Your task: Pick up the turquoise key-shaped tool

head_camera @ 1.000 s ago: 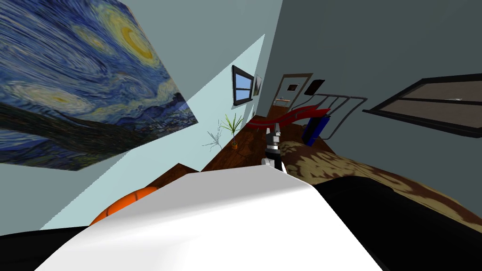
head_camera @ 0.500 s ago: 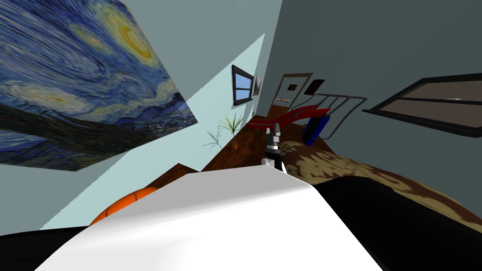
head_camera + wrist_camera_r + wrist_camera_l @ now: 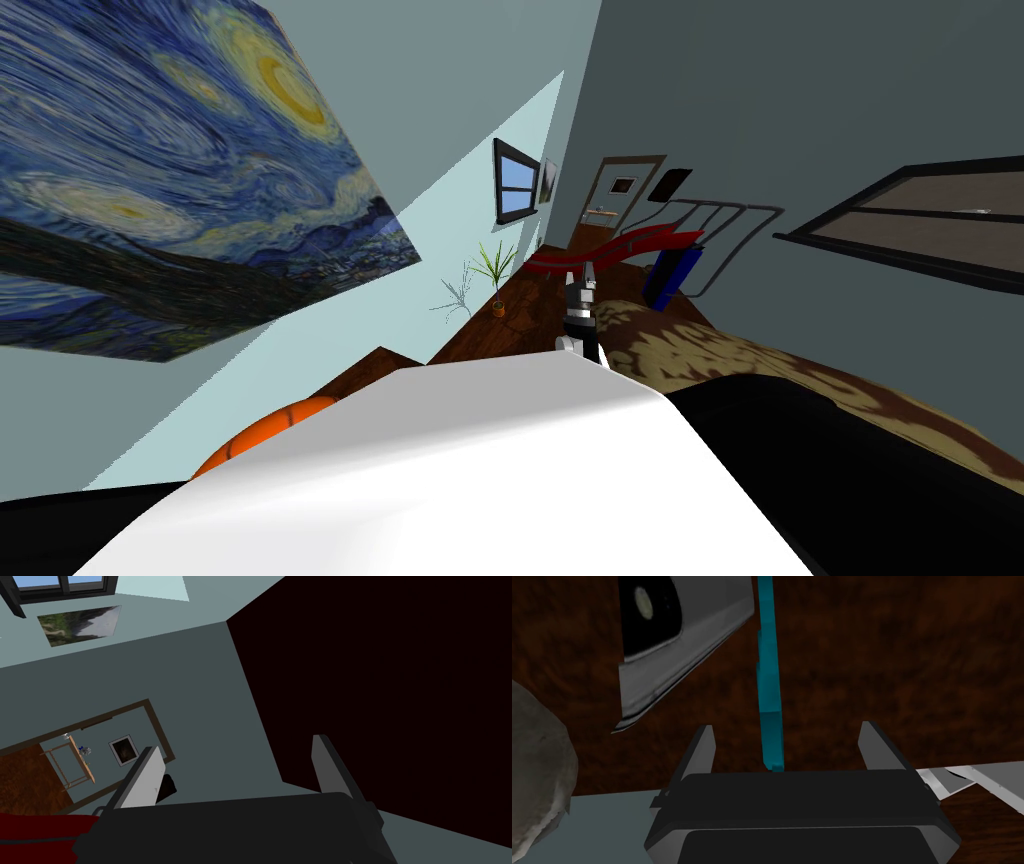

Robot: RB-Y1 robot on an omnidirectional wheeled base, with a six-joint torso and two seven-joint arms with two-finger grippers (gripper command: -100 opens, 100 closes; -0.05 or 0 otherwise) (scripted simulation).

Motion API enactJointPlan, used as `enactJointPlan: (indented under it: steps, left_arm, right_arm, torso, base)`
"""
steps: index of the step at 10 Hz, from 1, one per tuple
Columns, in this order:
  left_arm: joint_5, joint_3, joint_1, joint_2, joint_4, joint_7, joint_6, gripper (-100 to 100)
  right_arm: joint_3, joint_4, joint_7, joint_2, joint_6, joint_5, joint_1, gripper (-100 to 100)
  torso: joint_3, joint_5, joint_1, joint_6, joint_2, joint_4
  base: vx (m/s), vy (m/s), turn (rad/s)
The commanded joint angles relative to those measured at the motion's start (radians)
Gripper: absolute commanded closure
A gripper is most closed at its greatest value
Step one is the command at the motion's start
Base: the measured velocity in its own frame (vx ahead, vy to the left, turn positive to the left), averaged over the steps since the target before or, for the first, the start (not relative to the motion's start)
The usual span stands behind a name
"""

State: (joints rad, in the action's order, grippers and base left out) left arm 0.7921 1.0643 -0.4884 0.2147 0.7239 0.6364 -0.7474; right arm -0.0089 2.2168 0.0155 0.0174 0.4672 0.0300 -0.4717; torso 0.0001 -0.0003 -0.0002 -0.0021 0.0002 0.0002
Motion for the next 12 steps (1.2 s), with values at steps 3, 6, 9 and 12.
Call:
enactJointPlan:
  steps: [3, 6, 9, 12]
  left_arm:
    - [-0.005, -0.012, 0.022, -0.01, -0.028, -0.01, 0.037, -100]
    - [-0.004, -0.011, 0.022, -0.009, -0.03, -0.012, 0.043, 100]
    - [-0.003, -0.011, 0.023, -0.01, -0.031, -0.011, 0.041, 0]
    - [-0.003, -0.001, -0.001, -0.003, 0.005, 0.001, 0.002, 100]
  right_arm:
    - [0.0, 0.0, 0.0, 0.0, 0.0, 0.0, 0.0, 0]
    - [0.0, 0.0, 0.0, 0.0, 0.0, 0.0, 0.0, 0]
    - [0.0, 0.0, 0.0, 0.0, 0.0, 0.0, 0.0, 0]
    - [0.0, 0.0, 0.0, 0.0, 0.0, 0.0, 0.0, 0]
  torso:
    - [0.0, 0.0, 0.0, 0.0, 0.0, 0.0]
    - [0.0, 0.001, -0.001, 0.001, 0.0, 0.001]
    - [0.0, 0.001, 0.001, 0.001, 0.0, 0.0]
    - [0.0, 0.001, 0.002, 0.002, 0.0, 0.0]
  base:
    - [0.004, -0.001, 0.014]
    - [0.0, 0.0, 0.0]
    - [0.0, 0.0, 0.0]
    - [-0.008, 0.004, -0.014]
